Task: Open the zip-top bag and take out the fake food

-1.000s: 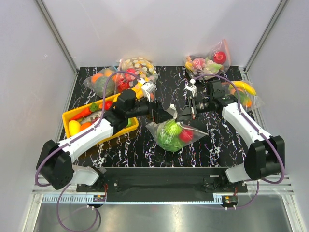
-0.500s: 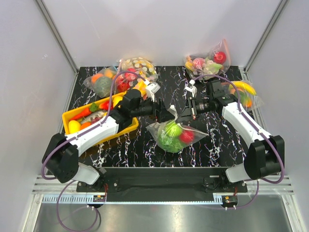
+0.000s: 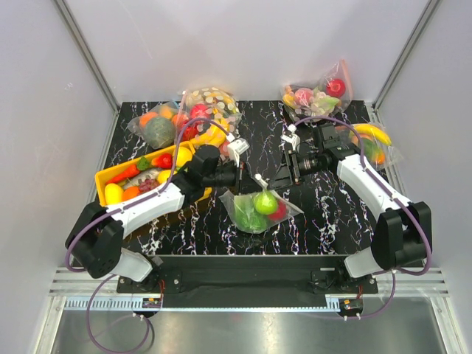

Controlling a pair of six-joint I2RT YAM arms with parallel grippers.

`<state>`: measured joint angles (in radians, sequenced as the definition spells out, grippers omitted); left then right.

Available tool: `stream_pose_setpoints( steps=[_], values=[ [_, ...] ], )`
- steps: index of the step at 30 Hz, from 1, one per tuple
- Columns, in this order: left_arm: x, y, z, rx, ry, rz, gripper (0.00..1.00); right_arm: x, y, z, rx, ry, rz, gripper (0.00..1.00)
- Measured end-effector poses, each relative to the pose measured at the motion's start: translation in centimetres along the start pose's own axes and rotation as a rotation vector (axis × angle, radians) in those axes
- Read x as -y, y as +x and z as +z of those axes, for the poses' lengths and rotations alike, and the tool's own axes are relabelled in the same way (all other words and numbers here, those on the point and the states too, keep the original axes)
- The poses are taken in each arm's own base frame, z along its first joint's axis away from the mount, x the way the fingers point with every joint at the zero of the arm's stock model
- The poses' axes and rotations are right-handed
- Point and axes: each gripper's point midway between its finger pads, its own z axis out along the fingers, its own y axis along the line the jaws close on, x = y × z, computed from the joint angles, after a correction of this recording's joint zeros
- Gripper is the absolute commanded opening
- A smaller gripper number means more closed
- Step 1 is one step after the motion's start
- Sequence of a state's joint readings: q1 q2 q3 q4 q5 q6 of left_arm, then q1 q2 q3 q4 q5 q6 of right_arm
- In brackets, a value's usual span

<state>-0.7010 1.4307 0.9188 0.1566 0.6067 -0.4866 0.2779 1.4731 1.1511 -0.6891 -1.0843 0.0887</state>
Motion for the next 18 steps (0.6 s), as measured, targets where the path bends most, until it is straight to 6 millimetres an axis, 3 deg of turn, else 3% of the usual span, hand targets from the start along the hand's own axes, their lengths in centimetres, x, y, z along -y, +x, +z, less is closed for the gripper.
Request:
stream_pose_setpoints(
  steps=[4, 7, 14, 18],
  values=[
    [-0.1, 1.8, -0.1, -0.037, 0.015, -0.013, 0.00, 0.0, 0.0, 0.0, 0.000, 0.006, 0.006, 0.73],
    [0.0, 2.3, -0.1, -0.047, 0.032, -0.012, 0.00, -0.1, -0.4, -0.1, 0.012, 0.009, 0.006, 0.81],
    [0.4, 2.4, 0.0, -0.045, 0.047, -0.004, 0.00, -0.5, -1.7, -0.3, 0.056, 0.049, -0.037, 0.78],
    [0.4, 2.4, 0.0, -0.044, 0.047, -0.012, 0.00, -1.1, -2.5, -0.1, 0.075, 0.094, -0.101, 0.70]
  ],
)
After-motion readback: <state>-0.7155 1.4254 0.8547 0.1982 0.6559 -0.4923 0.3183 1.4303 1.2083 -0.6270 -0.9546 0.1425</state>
